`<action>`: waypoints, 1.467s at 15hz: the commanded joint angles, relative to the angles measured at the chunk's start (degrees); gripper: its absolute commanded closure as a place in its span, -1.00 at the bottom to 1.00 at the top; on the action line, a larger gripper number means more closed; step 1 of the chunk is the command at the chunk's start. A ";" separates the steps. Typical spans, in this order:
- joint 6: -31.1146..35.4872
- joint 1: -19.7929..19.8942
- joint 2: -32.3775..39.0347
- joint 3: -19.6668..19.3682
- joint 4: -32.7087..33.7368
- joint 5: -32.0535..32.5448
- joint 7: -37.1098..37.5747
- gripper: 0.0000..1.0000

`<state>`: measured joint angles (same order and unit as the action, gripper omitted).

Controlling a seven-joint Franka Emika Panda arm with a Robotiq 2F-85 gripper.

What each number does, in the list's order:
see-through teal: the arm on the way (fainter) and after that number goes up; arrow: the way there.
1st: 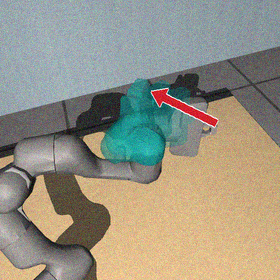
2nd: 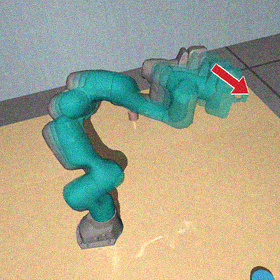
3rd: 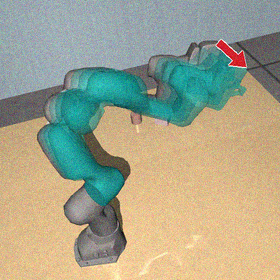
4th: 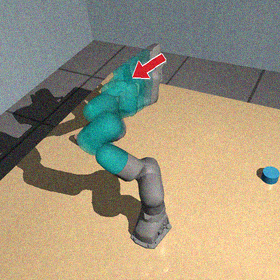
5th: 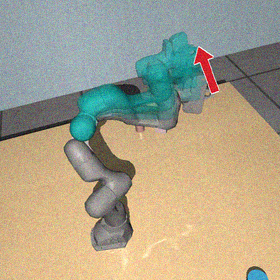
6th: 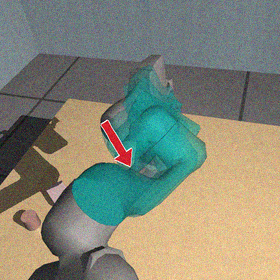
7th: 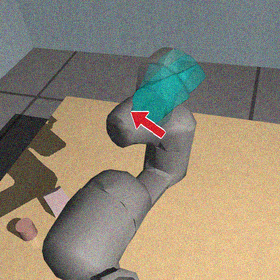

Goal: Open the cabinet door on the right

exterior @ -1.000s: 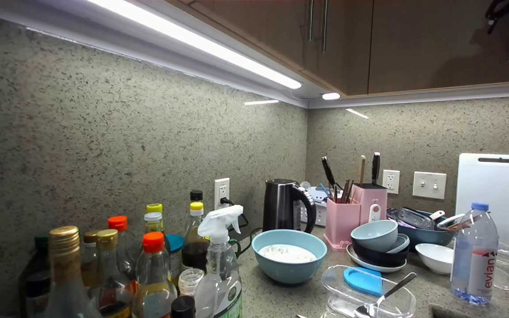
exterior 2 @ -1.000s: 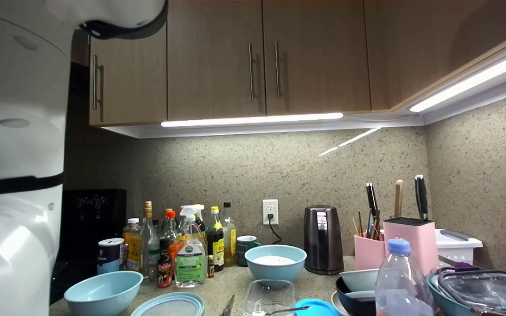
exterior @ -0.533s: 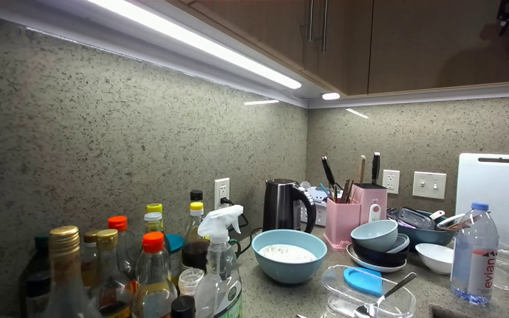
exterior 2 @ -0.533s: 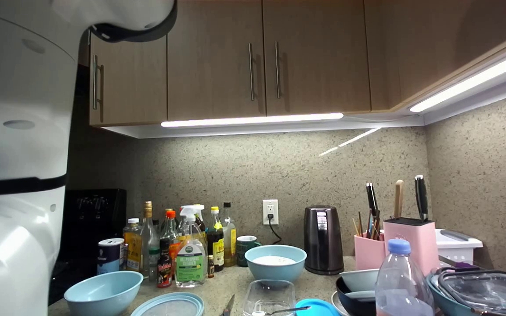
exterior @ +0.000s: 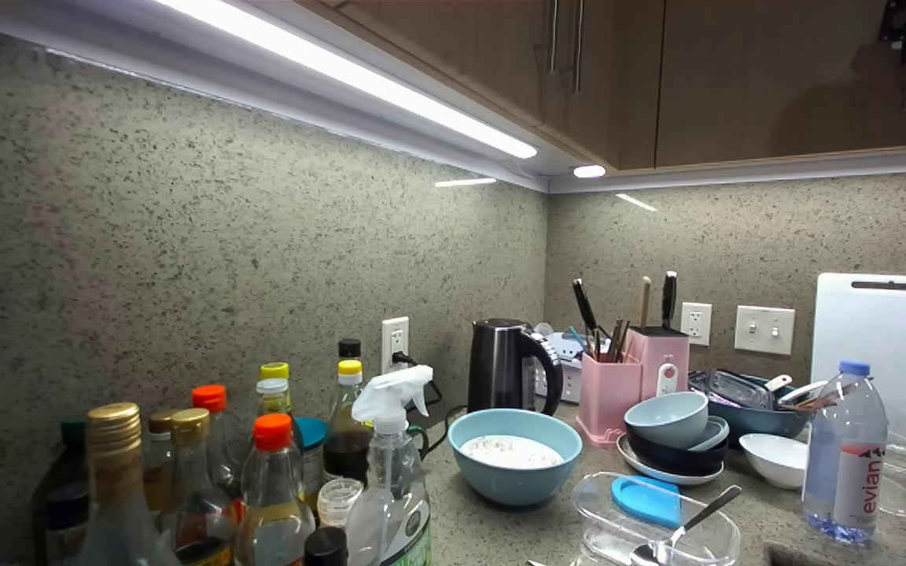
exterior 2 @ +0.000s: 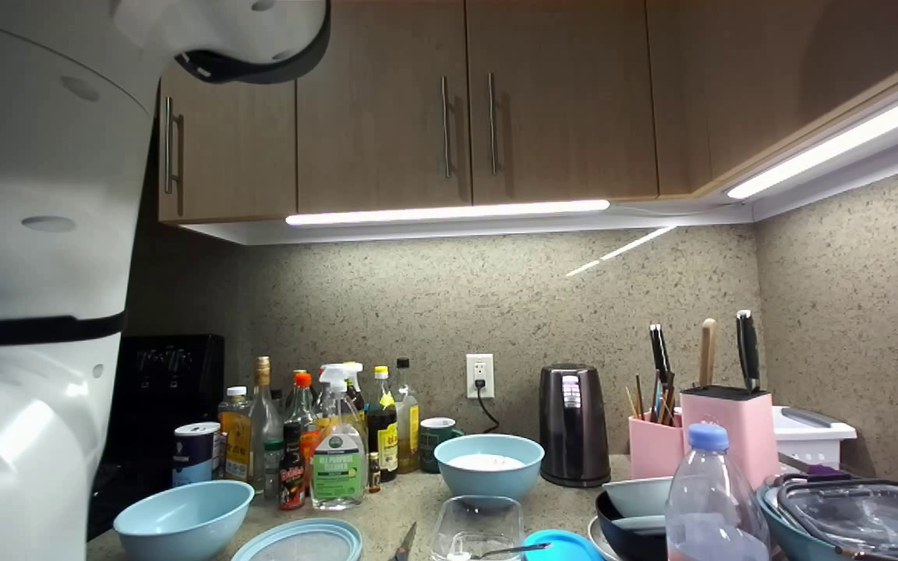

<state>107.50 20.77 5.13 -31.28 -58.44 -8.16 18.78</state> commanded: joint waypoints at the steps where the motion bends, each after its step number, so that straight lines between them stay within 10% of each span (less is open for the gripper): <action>1: -1.64 -1.41 -3.35 0.69 -0.53 2.67 -0.50 0.92; 16: -11.34 -8.33 -19.56 10.63 -11.99 14.11 -10.19 0.92; 22: -7.76 -6.02 -13.03 7.73 -9.32 13.01 -8.57 0.69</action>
<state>99.76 14.75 -7.88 -23.56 -67.75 4.85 10.21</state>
